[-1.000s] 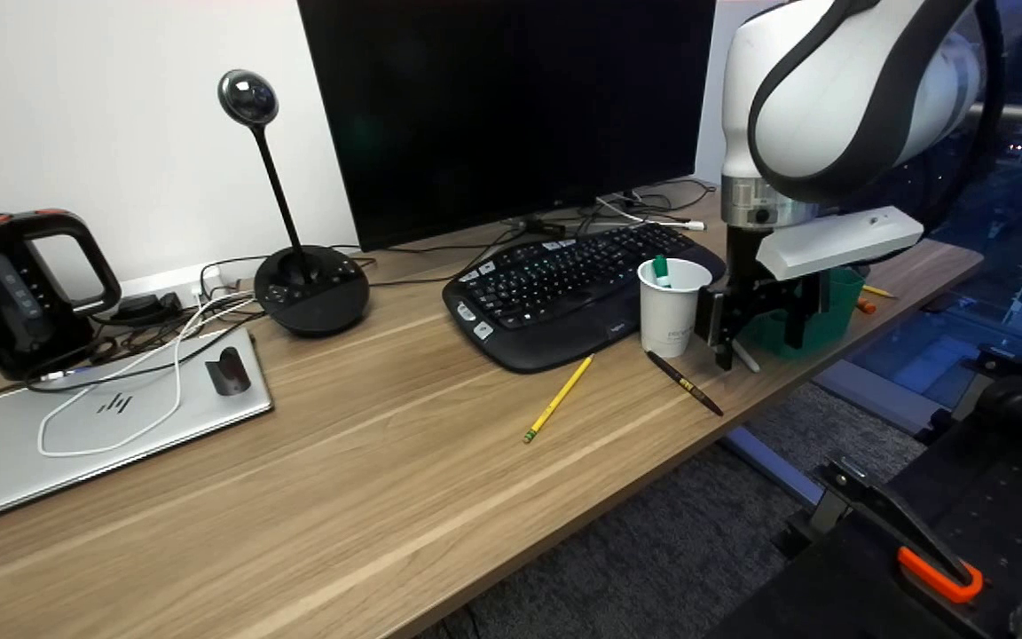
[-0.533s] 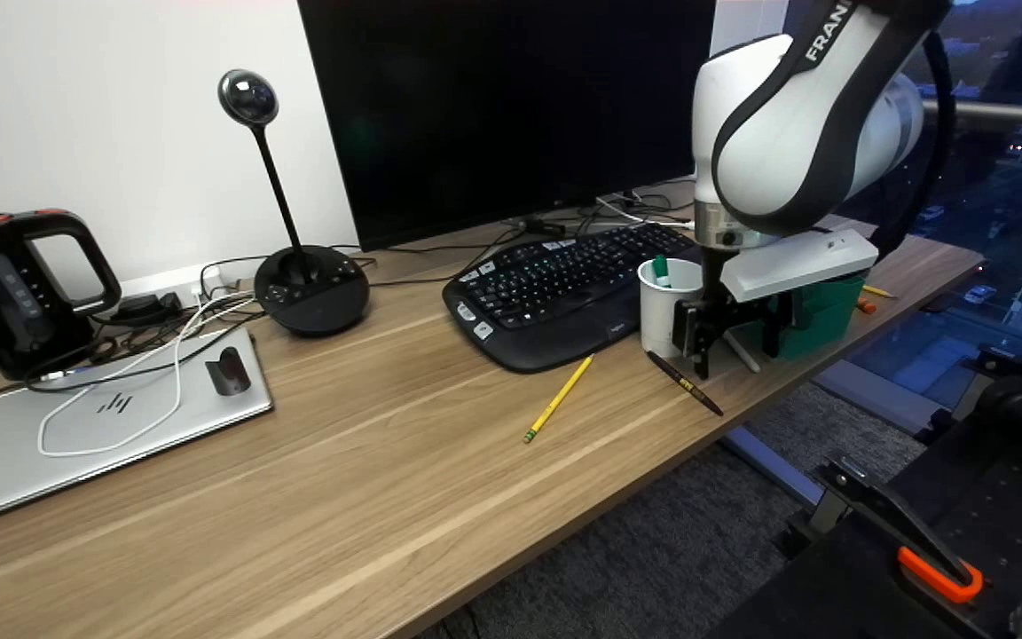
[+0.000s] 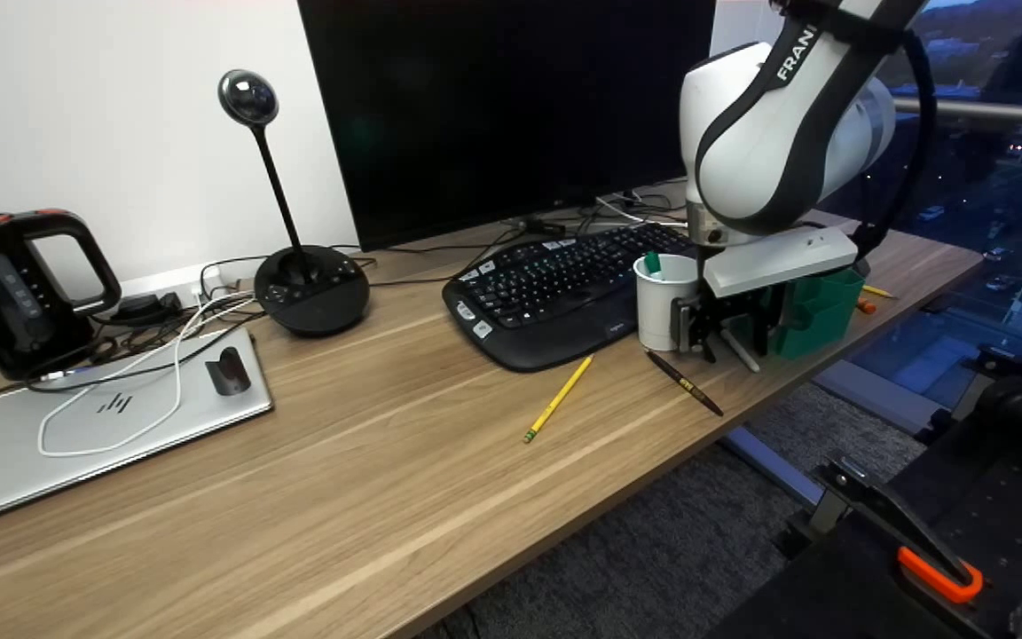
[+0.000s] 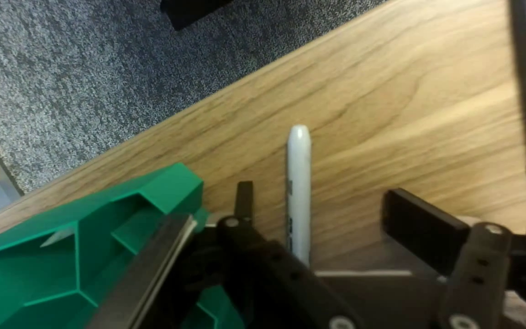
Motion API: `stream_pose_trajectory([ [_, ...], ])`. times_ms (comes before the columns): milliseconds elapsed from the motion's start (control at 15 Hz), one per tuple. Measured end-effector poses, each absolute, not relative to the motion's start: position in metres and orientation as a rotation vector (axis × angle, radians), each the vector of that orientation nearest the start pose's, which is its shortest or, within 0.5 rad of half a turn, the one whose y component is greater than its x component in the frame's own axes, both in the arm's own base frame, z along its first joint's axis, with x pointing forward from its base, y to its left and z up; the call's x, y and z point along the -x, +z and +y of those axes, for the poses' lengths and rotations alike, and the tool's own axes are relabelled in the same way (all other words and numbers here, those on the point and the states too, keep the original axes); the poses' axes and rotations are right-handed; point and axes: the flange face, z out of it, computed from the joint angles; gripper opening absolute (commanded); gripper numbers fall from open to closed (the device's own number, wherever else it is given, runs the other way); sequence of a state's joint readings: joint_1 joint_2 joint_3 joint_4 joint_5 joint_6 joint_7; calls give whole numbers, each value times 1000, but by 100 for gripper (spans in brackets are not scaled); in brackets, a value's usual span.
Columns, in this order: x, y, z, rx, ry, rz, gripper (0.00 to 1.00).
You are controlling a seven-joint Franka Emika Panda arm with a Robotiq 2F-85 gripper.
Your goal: Move the right marker to the right
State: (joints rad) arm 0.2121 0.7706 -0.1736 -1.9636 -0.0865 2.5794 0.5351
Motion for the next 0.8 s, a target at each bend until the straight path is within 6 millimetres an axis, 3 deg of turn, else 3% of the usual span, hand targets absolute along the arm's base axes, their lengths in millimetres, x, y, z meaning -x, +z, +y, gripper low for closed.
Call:
stream_pose_trajectory([
  [400, -582, 72, 15, 3287, 213, 706, 1],
  [800, -575, 71, 15, 3297, 326, 732, 5],
])
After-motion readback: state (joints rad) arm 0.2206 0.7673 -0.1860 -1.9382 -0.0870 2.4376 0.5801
